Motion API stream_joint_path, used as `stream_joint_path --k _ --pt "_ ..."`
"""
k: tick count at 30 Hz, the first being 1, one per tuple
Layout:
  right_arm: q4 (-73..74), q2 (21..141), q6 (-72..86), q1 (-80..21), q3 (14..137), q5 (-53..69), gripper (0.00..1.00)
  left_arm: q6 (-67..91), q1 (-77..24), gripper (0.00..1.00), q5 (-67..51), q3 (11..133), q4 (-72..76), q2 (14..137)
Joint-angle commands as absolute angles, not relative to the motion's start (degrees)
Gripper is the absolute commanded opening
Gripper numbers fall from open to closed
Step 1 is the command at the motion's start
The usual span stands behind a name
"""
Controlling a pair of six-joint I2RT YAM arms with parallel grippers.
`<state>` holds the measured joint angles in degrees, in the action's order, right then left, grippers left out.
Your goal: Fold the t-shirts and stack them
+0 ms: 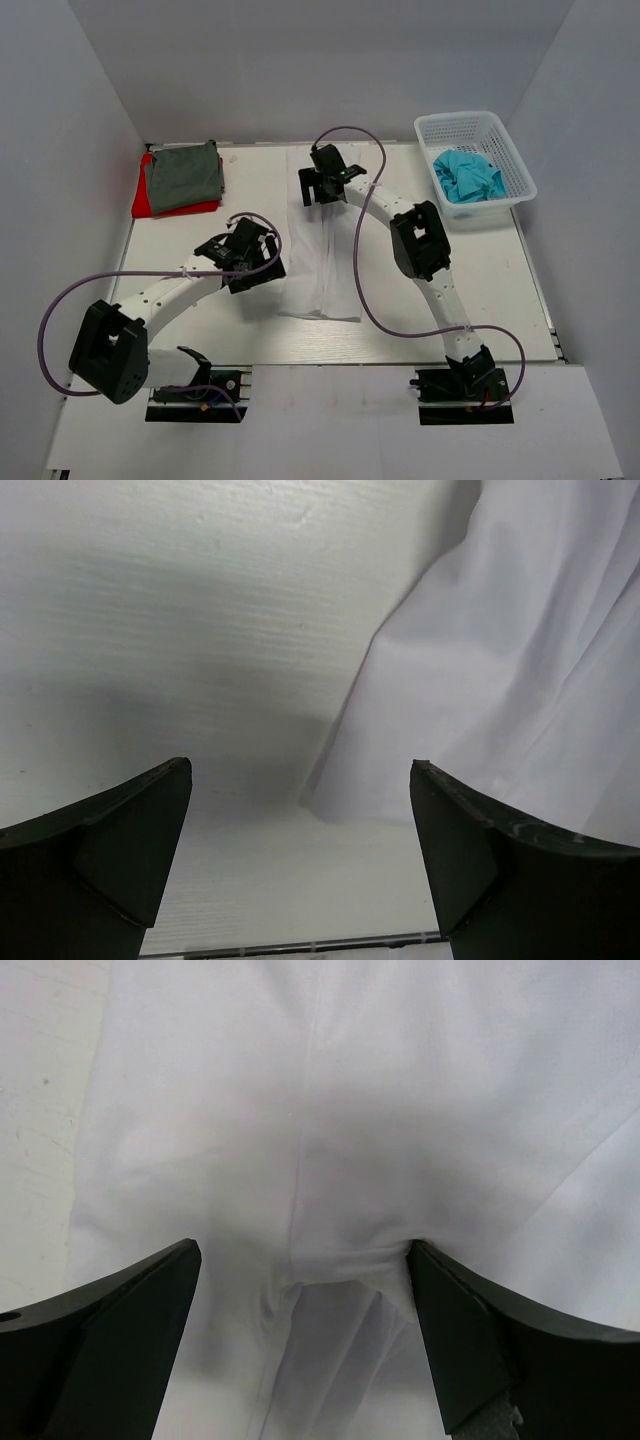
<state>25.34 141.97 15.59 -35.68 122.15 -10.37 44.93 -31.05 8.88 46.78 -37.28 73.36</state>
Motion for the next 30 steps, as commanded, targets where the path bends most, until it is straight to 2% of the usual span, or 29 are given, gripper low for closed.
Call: stream_joint_path --k 1,5,8,11,12,13,15,16,19,21,26,30 --pt "20.9 140.7 11.2 -36.0 122.3 -4.4 0.9 43.1 -30.8 1.0 2.8 44.1 -35.1 73.7" --pt "14.9 133.2 10.3 -36.5 118.7 1.6 0.9 42.5 -32.0 1.0 -0.9 42.3 -34.5 73.7" --pt "15.9 129.3 12.4 -36.7 118.0 0.5 0.9 42.5 -32.5 1.0 -3.4 39.5 -33.0 74.2" --pt "12.1 121.8 15.2 -36.6 105.5 -1.6 0.9 42.5 -32.5 1.0 -5.2 36.6 -30.8 72.7" --pt "10.6 115.7 15.6 -36.7 102.1 -1.5 0.9 42.5 -32.5 0.97 -6.7 35.3 -30.0 71.9" --pt "6.2 113.4 18.1 -36.9 91.8 -1.6 0.9 42.5 -33.1 0.94 -7.4 34.7 -28.8 71.9" --pt "2.6 106.5 19.1 -37.4 84.7 -0.7 0.9 42.5 -33.7 0.87 -8.9 33.4 -28.8 70.4" --pt "2.0 102.2 21.6 -37.7 75.9 -0.4 0.9 43.3 -33.7 0.84 -9.4 32.8 -28.8 70.4" --pt "3.3 90.1 27.1 -38.1 65.4 -0.7 0.9 43.9 -34.3 0.75 -9.4 30.1 -27.3 69.2" --pt "3.9 86.6 28.0 -38.3 56.6 4.6 0.9 44.5 -34.9 0.7 -9.9 29.4 -26.5 69.2" --pt "12.8 77.2 32.0 -40.1 43.9 10.2 0.9 44.5 -35.4 0.56 -9.9 30.1 -24.5 73.4" --pt "15.0 75.1 35.0 -40.4 38.0 14.1 0.9 45.5 -36.0 0.38 -9.3 31.4 -25.2 74.9"
